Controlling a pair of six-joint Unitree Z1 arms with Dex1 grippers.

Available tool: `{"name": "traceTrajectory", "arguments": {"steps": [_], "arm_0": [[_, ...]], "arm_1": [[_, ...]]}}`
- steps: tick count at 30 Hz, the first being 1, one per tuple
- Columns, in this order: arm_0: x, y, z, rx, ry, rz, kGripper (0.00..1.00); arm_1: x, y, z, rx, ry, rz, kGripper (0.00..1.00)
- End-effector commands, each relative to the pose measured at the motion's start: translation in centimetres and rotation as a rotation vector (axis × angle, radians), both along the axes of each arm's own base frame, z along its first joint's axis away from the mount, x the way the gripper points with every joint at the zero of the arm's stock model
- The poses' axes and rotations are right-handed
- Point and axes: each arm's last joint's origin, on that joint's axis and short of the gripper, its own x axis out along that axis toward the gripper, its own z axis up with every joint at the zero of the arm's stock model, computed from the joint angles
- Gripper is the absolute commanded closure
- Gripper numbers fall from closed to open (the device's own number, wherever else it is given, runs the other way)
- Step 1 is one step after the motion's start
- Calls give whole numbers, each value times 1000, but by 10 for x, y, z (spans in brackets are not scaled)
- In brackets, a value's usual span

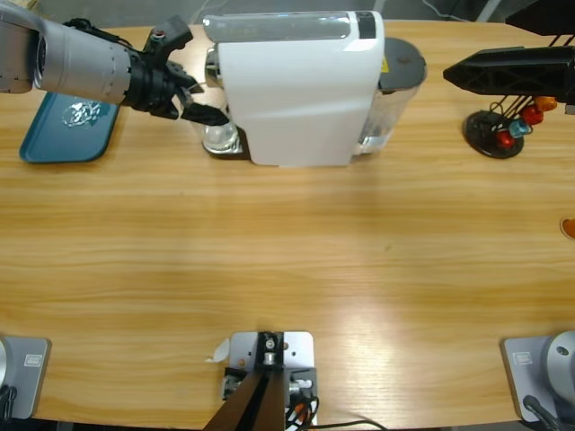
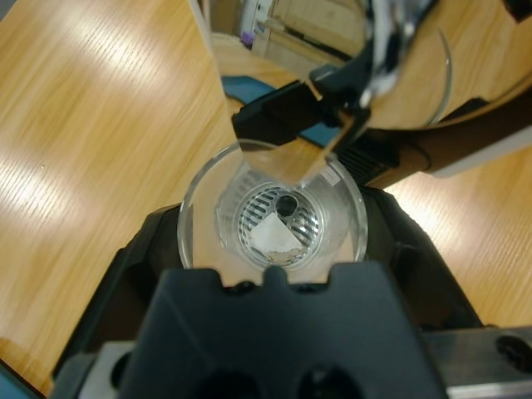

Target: Pour coffee

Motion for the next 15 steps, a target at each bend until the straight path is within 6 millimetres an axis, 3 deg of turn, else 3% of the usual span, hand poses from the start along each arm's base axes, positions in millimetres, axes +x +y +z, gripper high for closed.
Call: {"name": "traceTrajectory", "arguments": {"steps": [1, 8, 13, 15], "arm_0": [[10, -14, -16, -14, 30, -34, 571], [5, -14, -19, -8, 43, -41, 566], [3, -15, -22, -5, 57, -40, 336], [3, -15, -22, -5, 56, -37, 316]], "arm_1": [[0, -3, -7, -23, 11, -9, 0], [2, -2, -7, -21, 8, -12, 2], [3, -1, -9, -19, 9, -13, 4], [2, -1, -9, -19, 9, -13, 4]]}}
